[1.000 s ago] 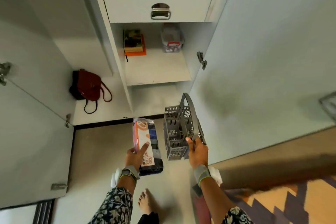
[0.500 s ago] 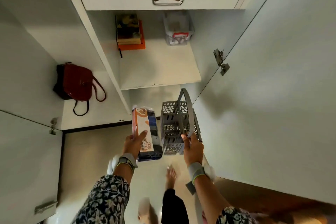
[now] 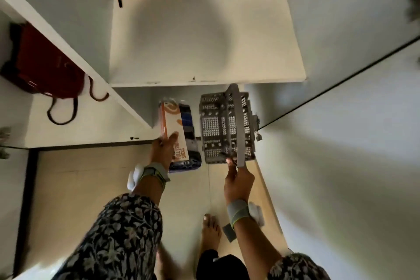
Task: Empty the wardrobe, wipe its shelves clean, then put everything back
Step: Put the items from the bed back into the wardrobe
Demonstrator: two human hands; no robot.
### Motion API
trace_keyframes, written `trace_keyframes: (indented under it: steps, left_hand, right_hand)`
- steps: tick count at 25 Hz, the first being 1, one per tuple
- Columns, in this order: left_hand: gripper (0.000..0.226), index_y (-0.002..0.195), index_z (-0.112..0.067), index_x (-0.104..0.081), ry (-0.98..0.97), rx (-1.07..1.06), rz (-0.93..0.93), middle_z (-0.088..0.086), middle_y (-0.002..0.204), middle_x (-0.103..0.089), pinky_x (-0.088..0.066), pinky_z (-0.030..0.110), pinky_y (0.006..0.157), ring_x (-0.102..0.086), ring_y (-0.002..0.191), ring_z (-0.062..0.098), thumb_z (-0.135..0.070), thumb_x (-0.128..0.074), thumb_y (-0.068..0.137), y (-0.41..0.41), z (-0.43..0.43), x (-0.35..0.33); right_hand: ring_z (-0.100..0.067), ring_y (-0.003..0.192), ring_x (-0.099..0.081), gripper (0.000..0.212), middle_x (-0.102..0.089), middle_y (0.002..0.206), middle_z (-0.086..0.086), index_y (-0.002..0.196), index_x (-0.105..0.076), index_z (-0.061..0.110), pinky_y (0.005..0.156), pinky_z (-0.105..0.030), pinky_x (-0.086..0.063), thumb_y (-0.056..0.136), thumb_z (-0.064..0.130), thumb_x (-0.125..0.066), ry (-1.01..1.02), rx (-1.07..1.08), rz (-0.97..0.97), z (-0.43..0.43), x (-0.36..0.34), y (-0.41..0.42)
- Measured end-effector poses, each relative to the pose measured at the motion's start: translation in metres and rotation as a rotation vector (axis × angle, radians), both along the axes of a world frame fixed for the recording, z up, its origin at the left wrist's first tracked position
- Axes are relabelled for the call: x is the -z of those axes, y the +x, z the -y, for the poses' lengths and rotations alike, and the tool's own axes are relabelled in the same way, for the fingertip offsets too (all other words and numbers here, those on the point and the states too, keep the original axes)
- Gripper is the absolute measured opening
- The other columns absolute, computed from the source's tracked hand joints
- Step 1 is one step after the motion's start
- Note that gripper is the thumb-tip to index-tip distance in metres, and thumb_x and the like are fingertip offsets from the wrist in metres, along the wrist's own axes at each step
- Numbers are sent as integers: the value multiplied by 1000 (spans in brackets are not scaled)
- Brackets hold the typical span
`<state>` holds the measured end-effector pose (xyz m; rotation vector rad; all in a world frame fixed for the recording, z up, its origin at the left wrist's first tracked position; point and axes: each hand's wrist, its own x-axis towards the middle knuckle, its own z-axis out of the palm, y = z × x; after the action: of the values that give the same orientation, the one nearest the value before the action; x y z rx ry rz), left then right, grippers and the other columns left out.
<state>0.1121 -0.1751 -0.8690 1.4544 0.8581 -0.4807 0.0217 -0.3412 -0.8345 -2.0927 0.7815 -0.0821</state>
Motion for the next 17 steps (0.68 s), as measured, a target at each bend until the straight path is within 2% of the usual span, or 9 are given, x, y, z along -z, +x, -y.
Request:
trace_keyframes:
  steps: [1,2,4,5,7,10,14,17]
  left_hand:
    - [42,120,-1,-54,8,16,18,12,107,-63,-52,34,75,-61,91,28,-29,-61,90,15,2,29]
    - [44,122,-1,-53,27,38,44,11,106,-62,-51,34,77,-61,92,26,-30,-61,90,28,3,57]
    - [49,123,-5,-55,69,82,118,10,110,-64,-52,36,84,-62,95,25,-37,-63,88,55,1,97]
    - [51,122,-7,-56,91,98,141,10,110,-65,-53,38,87,-62,95,25,-42,-65,86,66,-1,115]
    - [52,120,-8,-58,125,100,181,8,108,-66,-54,36,85,-63,95,25,-44,-66,84,91,-5,156]
    - [49,122,-5,-57,105,69,234,9,108,-65,-53,30,75,-63,91,24,-38,-64,87,135,-2,203]
    - [54,116,-8,-62,195,75,293,9,110,-68,-54,37,90,-66,94,27,-51,-63,83,195,-6,254]
    - [60,116,-5,-62,371,166,306,15,118,-65,-48,41,99,-61,107,33,-57,-52,87,234,-11,277]
  right_hand:
    - [-26,61,-60,55,-69,73,-19,95,-70,0,49,-21,-40,95,47,-41,-11,19,23,-2,31,13]
    - [-25,59,-61,50,-67,69,-16,93,-69,0,45,-16,-36,97,42,-42,-46,38,37,-3,59,28]
    - [-28,63,-64,32,-67,72,-17,94,-64,-3,47,-14,-35,97,26,-51,-87,57,60,3,99,70]
    - [-30,68,-66,27,-67,76,-19,96,-62,-4,51,-20,-41,96,21,-53,-80,46,80,5,113,90]
    - [-33,78,-67,28,-68,88,-21,102,-61,-3,63,-30,-48,96,23,-52,-78,35,119,3,150,124]
    - [-30,84,-67,36,-68,94,-19,115,-58,1,67,-31,-52,98,31,-47,-64,26,249,1,186,171]
    - [-29,90,-65,35,-69,98,-14,120,-57,10,75,-33,-52,99,34,-44,-160,16,354,5,203,230]
    - [-32,91,-62,38,-67,97,-15,119,-55,10,68,-29,-40,99,39,-41,-226,18,425,12,216,260]
